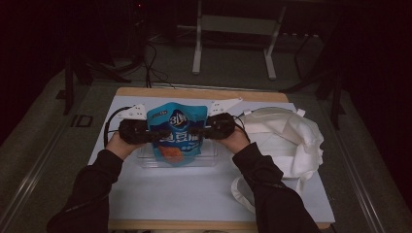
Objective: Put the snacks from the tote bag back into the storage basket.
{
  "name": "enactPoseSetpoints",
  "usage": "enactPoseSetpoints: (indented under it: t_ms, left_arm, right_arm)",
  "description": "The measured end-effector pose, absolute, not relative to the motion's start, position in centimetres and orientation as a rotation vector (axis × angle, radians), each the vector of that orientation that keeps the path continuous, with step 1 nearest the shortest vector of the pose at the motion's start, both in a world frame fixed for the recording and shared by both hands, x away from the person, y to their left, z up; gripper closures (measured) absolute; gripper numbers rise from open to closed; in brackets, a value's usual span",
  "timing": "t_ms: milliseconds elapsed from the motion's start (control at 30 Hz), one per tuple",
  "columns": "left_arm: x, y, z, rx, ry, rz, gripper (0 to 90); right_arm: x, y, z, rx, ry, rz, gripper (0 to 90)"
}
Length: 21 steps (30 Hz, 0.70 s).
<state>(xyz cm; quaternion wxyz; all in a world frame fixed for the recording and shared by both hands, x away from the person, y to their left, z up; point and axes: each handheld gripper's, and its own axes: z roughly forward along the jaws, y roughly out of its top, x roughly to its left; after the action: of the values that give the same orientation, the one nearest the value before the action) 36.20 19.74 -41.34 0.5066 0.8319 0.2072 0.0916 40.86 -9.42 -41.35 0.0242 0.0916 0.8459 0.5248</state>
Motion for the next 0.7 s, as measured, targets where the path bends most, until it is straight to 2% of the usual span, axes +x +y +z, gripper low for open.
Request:
enactPoseSetpoints:
  t_ms: [67, 133, 167, 200, 333, 400, 467, 500, 700]
  left_arm:
    - [36.0, 19.6, -41.2, 2.007, 0.519, 0.254, 74.3]
    - [35.8, 19.7, -41.1, 1.999, 0.541, 0.267, 64.9]
    - [35.7, 19.7, -41.0, 1.991, 0.547, 0.272, 64.3]
    - [35.7, 19.8, -40.9, 1.989, 0.551, 0.278, 59.6]
    - [35.6, 20.0, -40.8, 1.986, 0.599, 0.262, 32.6]
    - [35.7, 20.2, -40.9, 1.977, 0.596, 0.227, 21.8]
    - [35.6, 20.1, -41.0, 1.992, 0.580, 0.233, 4.4]
    - [35.6, 20.3, -41.1, 1.971, 0.590, 0.218, 2.6]
    - [34.6, 21.2, -41.9, 1.922, 0.659, 0.252, 1.2]
  right_arm:
    - [40.8, -9.4, -41.1, 0.279, 2.629, 1.607, 61.1]
    - [40.7, -9.4, -41.0, 0.280, 2.620, 1.578, 49.5]
    - [40.6, -9.4, -40.9, 0.292, 2.610, 1.568, 46.6]
    - [40.6, -9.5, -40.8, 0.295, 2.603, 1.570, 43.4]
    - [40.8, -9.8, -40.4, 0.338, 2.574, 1.617, 28.4]
    - [40.9, -9.9, -40.3, 0.325, 2.588, 1.634, 18.1]
    - [40.8, -10.1, -40.1, 0.354, 2.561, 1.661, 15.6]
    - [40.8, -10.2, -40.0, 0.339, 2.563, 1.663, 12.5]
    - [40.6, -11.0, -39.8, 0.365, 2.534, 1.634, 13.7]
